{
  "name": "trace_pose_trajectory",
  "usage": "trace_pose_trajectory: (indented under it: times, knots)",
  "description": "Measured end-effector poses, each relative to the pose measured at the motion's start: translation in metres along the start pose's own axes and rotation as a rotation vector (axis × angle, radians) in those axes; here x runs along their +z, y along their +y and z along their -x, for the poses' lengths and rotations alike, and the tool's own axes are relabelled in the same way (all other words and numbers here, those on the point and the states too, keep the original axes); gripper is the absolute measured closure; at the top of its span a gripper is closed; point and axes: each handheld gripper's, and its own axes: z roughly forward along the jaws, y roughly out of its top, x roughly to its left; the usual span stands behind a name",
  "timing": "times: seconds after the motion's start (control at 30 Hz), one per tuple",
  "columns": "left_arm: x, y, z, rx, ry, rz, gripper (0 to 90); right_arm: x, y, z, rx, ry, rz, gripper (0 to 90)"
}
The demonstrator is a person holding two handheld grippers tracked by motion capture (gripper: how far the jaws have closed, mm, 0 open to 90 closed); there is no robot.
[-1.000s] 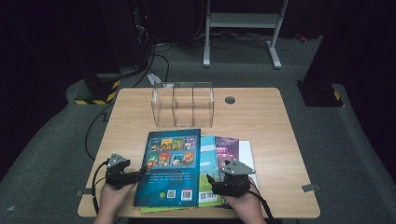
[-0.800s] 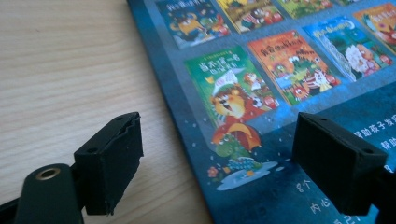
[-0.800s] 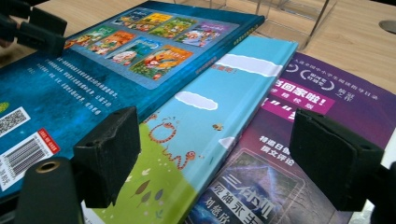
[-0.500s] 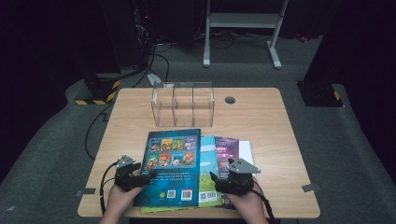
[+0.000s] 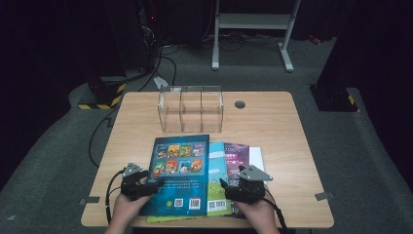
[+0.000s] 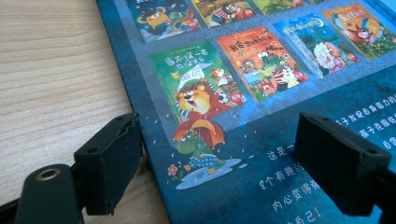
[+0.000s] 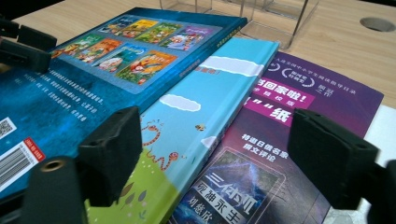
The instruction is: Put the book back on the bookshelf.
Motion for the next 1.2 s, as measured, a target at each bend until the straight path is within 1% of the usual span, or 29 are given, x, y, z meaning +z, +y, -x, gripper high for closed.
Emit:
trace_pose_trajectory:
  times: [0.07,0.1,0.13,0.2,0.23,0.27,0.3,0.37,0.43,0.47,0.53,0.57,0.6,0.63,0.67,0.7,0.77,0.8,0.87,0.97,1.07,1.2]
  knots:
    - [0.0,0.0,0.0,0.001,-0.001,-0.004,16.0,-0.001,-0.001,-0.002,-0.026,-0.006,-0.001,20.4]
    - [0.0,0.0,0.0,0.001,-0.001,-0.004,15.9,-0.001,-0.001,-0.002,-0.028,-0.006,-0.004,20.1]
    - [0.0,0.0,0.0,-0.001,-0.001,-0.002,16.0,-0.001,-0.001,-0.002,-0.013,-0.004,-0.007,20.1]
    - [0.0,0.0,0.001,-0.002,0.0,0.0,16.0,-0.001,-0.002,-0.001,-0.007,-0.001,-0.003,20.1]
    - [0.0,-0.001,0.001,-0.002,0.003,0.005,16.1,0.0,-0.002,0.002,0.007,0.003,-0.003,19.5]
    - [0.0,-0.001,0.001,-0.002,0.003,0.005,16.1,0.0,-0.002,0.002,0.007,0.003,-0.003,19.5]
    - [0.0,-0.001,0.001,-0.004,0.005,0.006,16.2,0.0,-0.002,0.003,0.019,0.004,-0.002,18.2]
    - [0.0,-0.001,0.002,-0.002,0.005,0.003,16.2,0.001,-0.001,0.003,0.025,0.002,-0.005,17.5]
    - [0.0,-0.001,0.004,0.01,-0.003,0.001,16.2,0.0,-0.001,0.004,0.026,0.004,-0.003,17.4]
    - [0.001,0.0,0.007,0.017,-0.015,0.003,16.2,0.0,-0.002,0.002,0.013,0.0,-0.002,17.4]
    - [0.002,0.0,0.009,0.016,-0.018,0.002,16.2,0.0,-0.002,0.001,0.013,0.003,-0.005,17.4]
    - [0.003,0.001,0.01,0.027,-0.021,0.001,16.2,0.001,-0.002,0.0,0.016,0.006,-0.007,17.4]
    - [0.004,0.002,0.013,0.033,-0.027,0.0,16.2,0.001,-0.002,-0.001,0.003,0.008,-0.007,17.4]
    - [0.004,0.002,0.013,0.033,-0.027,0.0,16.2,0.001,-0.002,-0.001,0.003,0.007,-0.007,17.5]
    - [0.004,0.002,0.015,0.036,-0.029,-0.001,16.2,0.001,-0.002,-0.001,0.003,0.007,-0.007,17.5]
    - [0.005,0.002,0.019,0.035,-0.035,0.001,16.2,0.001,-0.002,0.0,0.018,0.01,-0.005,17.7]
    - [0.005,0.002,0.021,0.037,-0.037,0.002,16.2,0.001,-0.003,0.001,0.019,0.01,-0.004,17.9]
    - [0.005,0.003,0.023,0.045,-0.042,0.0,16.2,0.001,-0.003,0.001,0.019,0.005,-0.004,18.9]
    - [0.006,0.003,0.025,0.046,-0.045,0.0,16.2,0.001,-0.003,0.002,0.008,-0.004,0.006,19.1]
    - [0.007,0.003,0.029,0.049,-0.046,0.003,16.2,-0.001,-0.003,0.004,0.025,-0.009,0.003,18.4]
    - [0.008,0.003,0.033,0.049,-0.053,0.002,16.2,-0.002,-0.003,0.003,0.023,-0.01,0.008,18.4]
    - [0.011,0.004,0.042,0.073,-0.075,0.006,16.2,-0.001,-0.003,0.004,0.018,-0.01,0.008,18.6]
